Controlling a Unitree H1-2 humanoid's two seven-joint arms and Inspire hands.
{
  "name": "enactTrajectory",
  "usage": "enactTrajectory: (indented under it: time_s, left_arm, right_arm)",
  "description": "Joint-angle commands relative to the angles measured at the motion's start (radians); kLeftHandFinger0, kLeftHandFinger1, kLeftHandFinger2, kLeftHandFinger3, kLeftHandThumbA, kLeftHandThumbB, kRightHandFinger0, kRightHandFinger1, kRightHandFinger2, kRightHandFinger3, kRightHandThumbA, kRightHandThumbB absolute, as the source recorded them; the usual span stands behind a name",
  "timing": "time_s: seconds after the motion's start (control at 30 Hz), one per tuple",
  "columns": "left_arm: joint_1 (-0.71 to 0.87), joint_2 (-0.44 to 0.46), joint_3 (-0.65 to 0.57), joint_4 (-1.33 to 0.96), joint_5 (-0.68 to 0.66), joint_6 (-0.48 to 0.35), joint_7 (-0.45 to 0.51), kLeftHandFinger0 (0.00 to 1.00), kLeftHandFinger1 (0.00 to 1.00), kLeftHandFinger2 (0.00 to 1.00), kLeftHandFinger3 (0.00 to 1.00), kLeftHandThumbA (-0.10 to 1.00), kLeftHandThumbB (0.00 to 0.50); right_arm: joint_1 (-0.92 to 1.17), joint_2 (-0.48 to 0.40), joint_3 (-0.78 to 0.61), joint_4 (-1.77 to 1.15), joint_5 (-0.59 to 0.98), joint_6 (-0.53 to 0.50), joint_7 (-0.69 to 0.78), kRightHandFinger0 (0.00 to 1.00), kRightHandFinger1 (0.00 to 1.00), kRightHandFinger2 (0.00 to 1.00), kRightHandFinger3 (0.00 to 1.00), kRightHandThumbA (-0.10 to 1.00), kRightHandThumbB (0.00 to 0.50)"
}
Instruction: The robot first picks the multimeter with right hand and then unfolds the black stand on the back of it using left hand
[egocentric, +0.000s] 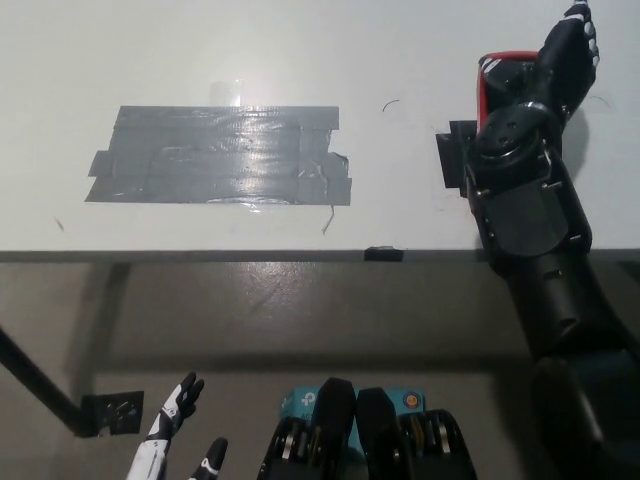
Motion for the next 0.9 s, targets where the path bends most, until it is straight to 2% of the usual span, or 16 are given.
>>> enactTrajectory:
  time_s: [0.0, 0.3, 0.33, 0.4, 0.43, 0.57, 0.63, 0.87]
  left_arm:
    - [-0.004, 0.013, 0.005, -0.034, -0.001, -0.015, -0.01, 1.0, 1.0, 1.0, 1.0, 0.73, 0.017]
    - [-0.004, 0.014, 0.004, -0.056, 0.011, -0.001, -0.012, 1.0, 1.0, 1.0, 1.0, 0.67, 0.0]
    - [-0.007, 0.011, 0.005, -0.051, 0.012, -0.003, -0.009, 1.0, 1.0, 1.0, 1.0, 0.67, 0.0]
    - [-0.01, 0.012, 0.004, -0.049, 0.021, -0.004, -0.008, 1.0, 1.0, 1.0, 1.0, 0.68, 0.0]
    - [-0.011, 0.012, 0.004, -0.049, 0.018, -0.004, -0.009, 1.0, 1.0, 1.0, 1.0, 0.7, 0.0]
    - [-0.011, 0.015, 0.004, -0.049, 0.019, -0.004, -0.011, 1.0, 1.0, 1.0, 1.0, 0.7, 0.0]
    - [-0.011, 0.022, 0.008, -0.053, 0.015, -0.001, -0.013, 1.0, 1.0, 1.0, 1.0, 0.71, 0.0]
    - [-0.006, 0.021, 0.008, -0.06, 0.02, 0.012, -0.012, 1.0, 1.0, 1.0, 1.0, 0.77, 0.006]
  right_arm:
    - [-0.057, 0.001, 0.01, 0.003, 0.041, -0.045, -0.004, 1.0, 1.0, 1.0, 1.0, 0.97, 0.477]
    - [-0.054, -0.001, 0.033, 0.013, 0.06, -0.048, 0.027, 1.0, 1.0, 1.0, 1.0, 1.0, 0.485]
    - [-0.053, -0.004, 0.035, 0.018, 0.063, -0.053, 0.026, 1.0, 1.0, 1.0, 1.0, 0.99, 0.467]
    - [-0.046, -0.008, 0.044, 0.019, 0.061, -0.056, 0.023, 1.0, 1.0, 1.0, 1.0, 0.97, 0.458]
    - [-0.048, -0.011, 0.043, 0.034, 0.061, -0.059, 0.007, 1.0, 1.0, 1.0, 1.0, 0.93, 0.47]
    - [-0.056, -0.021, 0.042, 0.083, 0.065, -0.058, -0.021, 1.0, 1.0, 1.0, 1.0, 0.93, 0.492]
    - [-0.06, -0.025, 0.039, 0.117, 0.076, -0.087, -0.026, 1.0, 1.0, 1.0, 1.0, 0.91, 0.489]
    - [-0.053, -0.033, 0.032, 0.148, 0.088, -0.092, -0.05, 1.0, 1.0, 1.0, 1.0, 0.87, 0.497]
